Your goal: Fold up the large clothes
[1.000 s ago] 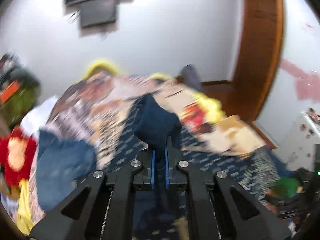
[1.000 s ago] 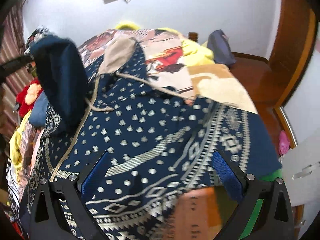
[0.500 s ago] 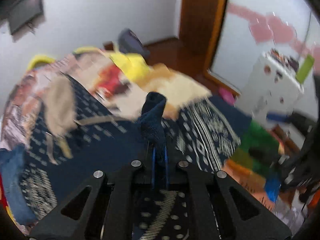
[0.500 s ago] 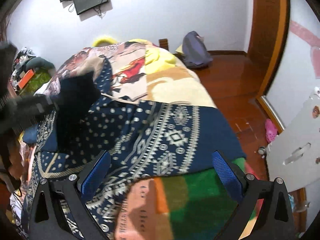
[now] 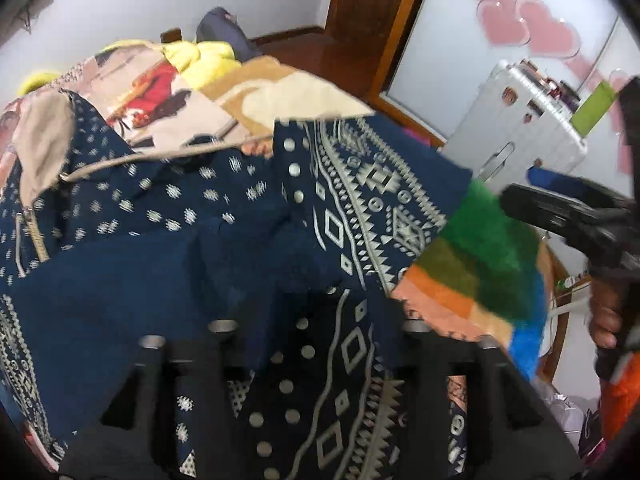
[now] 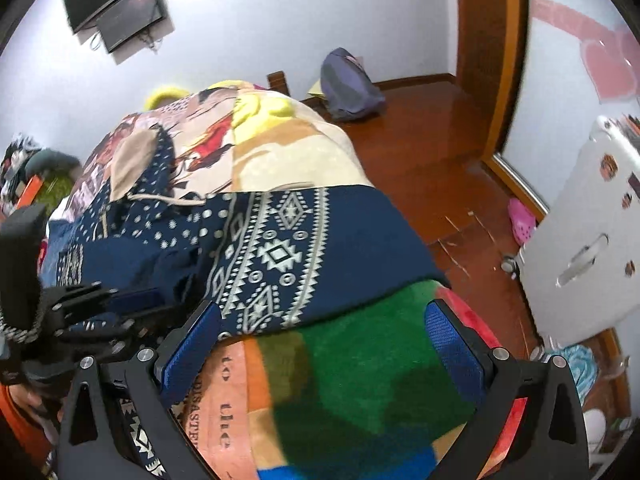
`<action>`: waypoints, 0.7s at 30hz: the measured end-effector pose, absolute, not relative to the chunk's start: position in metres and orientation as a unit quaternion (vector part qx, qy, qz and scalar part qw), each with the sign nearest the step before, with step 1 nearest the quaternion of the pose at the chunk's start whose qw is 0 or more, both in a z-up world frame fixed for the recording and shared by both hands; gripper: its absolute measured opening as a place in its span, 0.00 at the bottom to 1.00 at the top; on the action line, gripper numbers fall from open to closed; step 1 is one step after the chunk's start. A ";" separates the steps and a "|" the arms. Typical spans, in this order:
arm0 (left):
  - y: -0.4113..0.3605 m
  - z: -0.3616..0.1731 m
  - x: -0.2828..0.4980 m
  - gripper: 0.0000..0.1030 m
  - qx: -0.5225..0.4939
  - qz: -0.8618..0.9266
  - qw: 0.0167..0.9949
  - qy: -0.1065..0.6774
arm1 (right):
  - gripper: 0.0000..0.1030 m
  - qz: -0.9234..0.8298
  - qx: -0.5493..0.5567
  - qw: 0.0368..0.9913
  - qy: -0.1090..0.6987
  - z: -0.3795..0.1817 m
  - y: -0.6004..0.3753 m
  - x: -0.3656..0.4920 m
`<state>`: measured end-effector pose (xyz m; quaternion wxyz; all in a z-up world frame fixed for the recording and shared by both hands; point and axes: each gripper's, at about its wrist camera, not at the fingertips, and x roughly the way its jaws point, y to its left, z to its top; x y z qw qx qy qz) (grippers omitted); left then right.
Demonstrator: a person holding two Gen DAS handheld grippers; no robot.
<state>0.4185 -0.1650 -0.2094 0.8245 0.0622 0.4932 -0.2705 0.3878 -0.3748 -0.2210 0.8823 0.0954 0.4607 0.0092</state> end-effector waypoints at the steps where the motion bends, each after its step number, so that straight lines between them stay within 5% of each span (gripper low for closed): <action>1: -0.162 -0.205 0.418 0.60 0.061 -0.268 0.830 0.485 | 0.98 0.003 0.101 0.881 0.462 -0.222 -0.380 0.389; 8: -0.090 -0.171 0.420 0.83 0.070 -0.163 0.889 0.423 | 0.98 -0.023 0.166 0.865 0.472 -0.233 -0.425 0.404; 21: 0.047 -0.233 0.418 0.84 0.041 0.006 0.879 0.475 | 0.88 -0.042 0.368 0.764 0.528 -0.321 -0.494 0.441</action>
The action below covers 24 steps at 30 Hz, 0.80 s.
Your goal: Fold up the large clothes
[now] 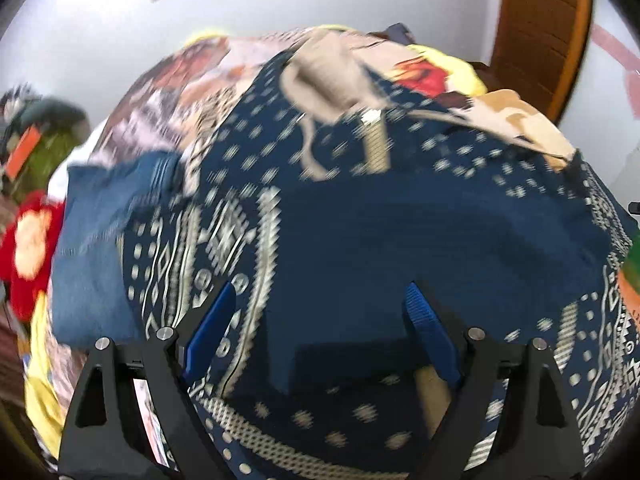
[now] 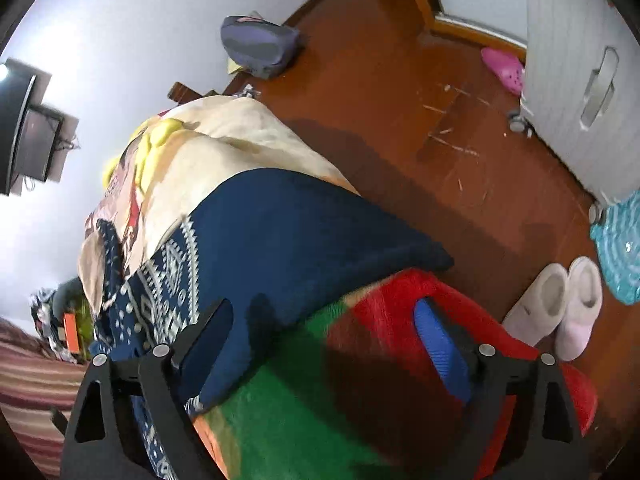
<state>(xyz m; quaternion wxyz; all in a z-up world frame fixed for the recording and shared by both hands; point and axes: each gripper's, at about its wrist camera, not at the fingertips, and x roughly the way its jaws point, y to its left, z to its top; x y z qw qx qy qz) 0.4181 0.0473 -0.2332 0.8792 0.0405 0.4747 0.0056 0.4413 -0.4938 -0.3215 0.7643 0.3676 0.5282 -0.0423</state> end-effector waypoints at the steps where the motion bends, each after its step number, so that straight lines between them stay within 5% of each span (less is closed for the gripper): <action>1: 0.054 -0.237 0.416 0.84 0.030 0.009 0.878 0.478 | 0.88 -0.042 0.373 0.763 0.527 -0.325 -0.494 0.445; 7: 0.072 -0.240 0.403 0.84 0.003 0.026 0.880 0.474 | 0.62 -0.059 0.388 0.755 0.525 -0.341 -0.491 0.475; 14: 0.081 -0.223 0.396 0.84 0.008 0.042 0.891 0.451 | 0.12 -0.078 0.301 0.805 0.506 -0.305 -0.473 0.493; 24: 0.093 -0.186 0.372 0.84 -0.010 0.039 0.910 0.413 | 0.08 0.041 0.219 0.897 0.383 -0.160 -0.393 0.479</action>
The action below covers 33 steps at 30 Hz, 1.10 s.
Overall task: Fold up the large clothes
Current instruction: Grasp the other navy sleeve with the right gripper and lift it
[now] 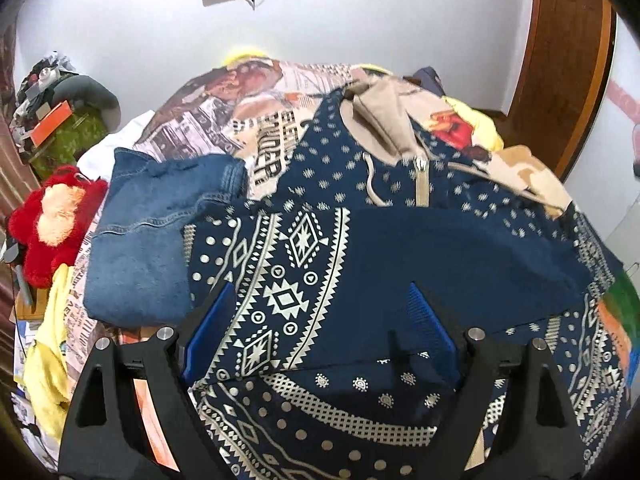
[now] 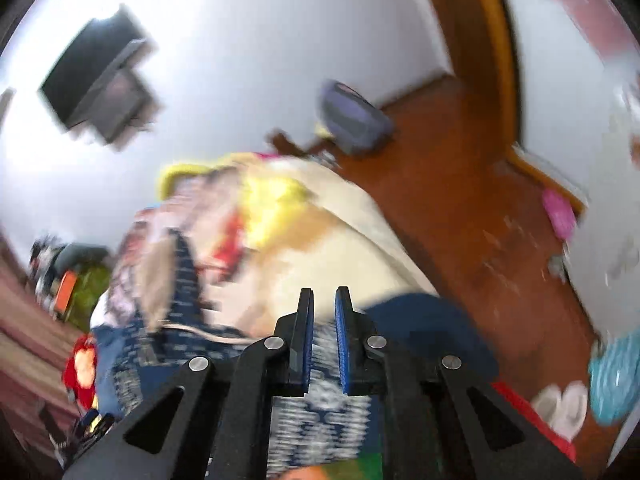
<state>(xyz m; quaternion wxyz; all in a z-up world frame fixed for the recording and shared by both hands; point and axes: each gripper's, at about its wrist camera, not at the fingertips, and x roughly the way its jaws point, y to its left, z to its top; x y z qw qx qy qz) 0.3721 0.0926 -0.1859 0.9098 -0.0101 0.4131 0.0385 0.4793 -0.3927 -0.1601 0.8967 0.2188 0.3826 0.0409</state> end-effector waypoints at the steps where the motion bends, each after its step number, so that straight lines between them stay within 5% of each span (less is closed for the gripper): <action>1: 0.095 -0.183 0.369 0.84 -0.013 0.038 0.911 0.410 | 0.08 0.054 0.209 0.903 0.371 -0.145 -0.380 0.478; 6: 0.101 -0.170 0.358 0.84 -0.034 0.024 0.913 0.406 | 0.08 0.090 0.180 0.911 0.360 -0.105 -0.327 0.468; 13: 0.054 -0.160 0.363 0.84 0.001 -0.035 0.907 0.420 | 0.08 0.074 0.078 0.908 0.404 -0.140 -0.289 0.429; 31: -0.301 -0.215 0.426 0.84 0.149 -0.328 0.792 0.493 | 0.08 -0.089 0.120 0.864 0.481 -0.235 -0.446 0.329; 33: -0.324 -0.235 0.435 0.72 0.167 -0.314 0.787 0.504 | 0.08 -0.093 0.135 0.859 0.486 -0.244 -0.456 0.324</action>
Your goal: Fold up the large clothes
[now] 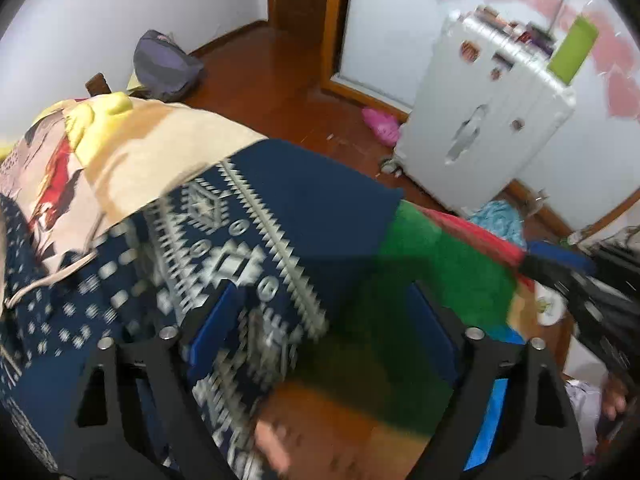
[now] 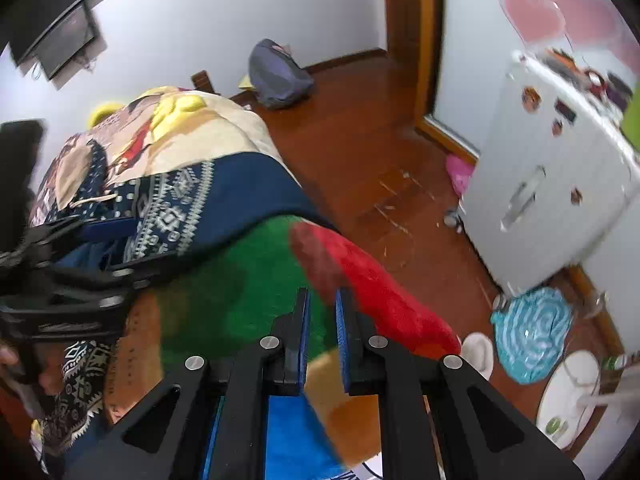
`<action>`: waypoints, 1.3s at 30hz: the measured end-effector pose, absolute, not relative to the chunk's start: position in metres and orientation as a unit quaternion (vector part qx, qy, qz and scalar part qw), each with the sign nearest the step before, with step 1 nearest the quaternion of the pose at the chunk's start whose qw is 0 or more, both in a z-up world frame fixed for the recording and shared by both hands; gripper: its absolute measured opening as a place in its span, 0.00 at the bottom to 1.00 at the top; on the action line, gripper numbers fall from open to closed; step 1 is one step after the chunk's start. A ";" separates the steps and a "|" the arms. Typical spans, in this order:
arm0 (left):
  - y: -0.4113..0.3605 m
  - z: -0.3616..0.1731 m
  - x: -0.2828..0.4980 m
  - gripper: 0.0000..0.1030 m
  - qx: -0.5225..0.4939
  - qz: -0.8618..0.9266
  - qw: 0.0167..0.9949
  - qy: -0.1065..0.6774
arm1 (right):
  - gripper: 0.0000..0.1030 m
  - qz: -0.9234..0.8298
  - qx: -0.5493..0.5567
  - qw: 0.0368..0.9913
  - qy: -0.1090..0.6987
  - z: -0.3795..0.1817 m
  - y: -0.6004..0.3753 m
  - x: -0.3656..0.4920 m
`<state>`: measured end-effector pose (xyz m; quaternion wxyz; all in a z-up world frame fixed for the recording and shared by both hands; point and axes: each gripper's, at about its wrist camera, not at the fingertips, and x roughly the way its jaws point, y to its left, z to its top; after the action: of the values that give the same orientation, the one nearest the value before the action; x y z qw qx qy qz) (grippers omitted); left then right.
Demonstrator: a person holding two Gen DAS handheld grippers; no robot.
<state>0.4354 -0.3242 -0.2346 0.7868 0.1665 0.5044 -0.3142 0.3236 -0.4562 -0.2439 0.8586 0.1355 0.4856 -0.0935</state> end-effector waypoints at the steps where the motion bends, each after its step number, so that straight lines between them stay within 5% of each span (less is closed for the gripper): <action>1: -0.331 -0.242 0.440 0.69 0.171 -0.312 0.782 0.511 | 0.08 -0.093 0.144 0.856 0.488 -0.249 -0.460 0.322; 4: -0.346 -0.254 0.444 0.65 0.196 -0.306 0.787 0.499 | 0.08 -0.092 0.160 0.849 0.495 -0.260 -0.465 0.320; 9: -0.356 -0.253 0.447 0.04 0.231 -0.296 0.793 0.480 | 0.08 -0.093 0.171 0.847 0.495 -0.267 -0.462 0.325; 23: -0.223 -0.126 0.432 0.03 0.064 -0.303 0.862 0.401 | 0.08 0.000 0.191 0.859 0.475 -0.240 -0.409 0.355; 39: -0.082 -0.235 0.414 0.10 0.022 -0.223 0.819 0.528 | 0.08 0.064 0.207 0.809 0.547 -0.288 -0.325 0.395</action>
<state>0.4136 -0.0823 -0.2353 0.8194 0.0218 0.5277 -0.2227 0.3952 -0.3246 -0.2879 0.8087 0.2066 0.5471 0.0639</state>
